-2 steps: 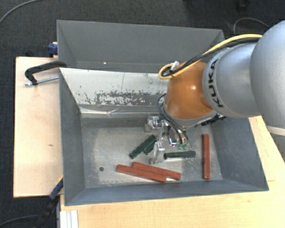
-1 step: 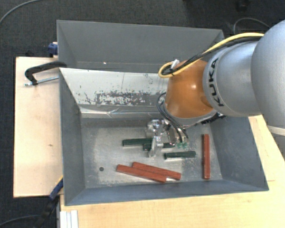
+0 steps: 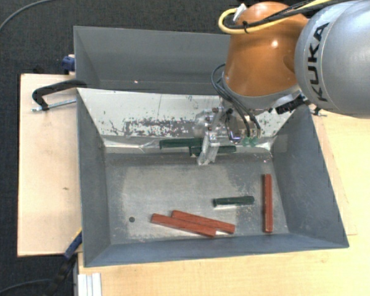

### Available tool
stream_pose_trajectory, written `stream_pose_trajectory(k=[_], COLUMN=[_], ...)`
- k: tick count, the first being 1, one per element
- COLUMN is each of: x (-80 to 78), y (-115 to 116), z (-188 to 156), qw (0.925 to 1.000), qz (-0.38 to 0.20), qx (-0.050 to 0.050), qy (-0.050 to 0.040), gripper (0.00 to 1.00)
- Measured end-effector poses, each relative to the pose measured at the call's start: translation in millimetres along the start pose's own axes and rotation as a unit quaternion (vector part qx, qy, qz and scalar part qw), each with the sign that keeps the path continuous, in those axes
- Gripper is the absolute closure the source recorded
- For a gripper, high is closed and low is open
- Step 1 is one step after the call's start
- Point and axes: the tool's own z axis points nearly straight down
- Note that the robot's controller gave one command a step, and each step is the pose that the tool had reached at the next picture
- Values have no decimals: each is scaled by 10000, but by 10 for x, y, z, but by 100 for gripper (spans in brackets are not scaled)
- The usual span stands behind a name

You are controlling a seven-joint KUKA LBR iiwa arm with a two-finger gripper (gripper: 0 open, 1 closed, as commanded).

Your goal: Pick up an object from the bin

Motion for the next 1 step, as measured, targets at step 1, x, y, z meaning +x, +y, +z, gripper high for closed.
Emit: stream_pose_trajectory(k=[1], x=[380], y=[-122], z=[-57], qw=[9908], qz=[-1354], qx=[4], qy=[77], gripper=[100])
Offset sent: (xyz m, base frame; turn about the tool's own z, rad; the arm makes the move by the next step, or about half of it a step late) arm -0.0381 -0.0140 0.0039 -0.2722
